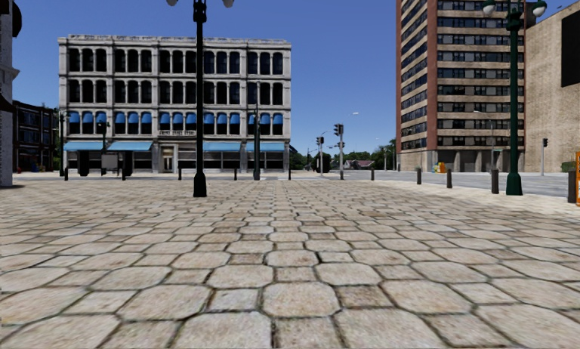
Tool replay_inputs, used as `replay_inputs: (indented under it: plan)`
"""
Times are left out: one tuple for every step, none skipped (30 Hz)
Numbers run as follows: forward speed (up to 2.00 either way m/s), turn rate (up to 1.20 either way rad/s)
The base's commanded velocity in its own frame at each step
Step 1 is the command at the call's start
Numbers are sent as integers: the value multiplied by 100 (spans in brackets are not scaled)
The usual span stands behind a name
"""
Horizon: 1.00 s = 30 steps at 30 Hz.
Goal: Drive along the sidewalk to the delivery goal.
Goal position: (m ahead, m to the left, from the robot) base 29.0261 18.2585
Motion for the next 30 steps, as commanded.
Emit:
replay_inputs:
  plan:
    - [200,-1]
    - [200,-12]
    - [200,-20]
    - [200,-23]
    - [200,-23]
    - [200,-24]
    - [200,-24]
    - [200,-24]
    - [200,-24]
    - [200,-24]
    - [200,-24]
    - [200,-24]
    - [200,-16]
    - [200,0]
    - [200,0]
    - [200,0]
    - [200,0]
    - [200,0]
    - [200,0]
    - [200,0]
    - [200,0]
    - [200,0]
    - [200,0]
    - [200,0]
    - [200,0]
    - [200,0]
    - [200,0]
    - [200,0]
    - [200,0]
    - [200,0]
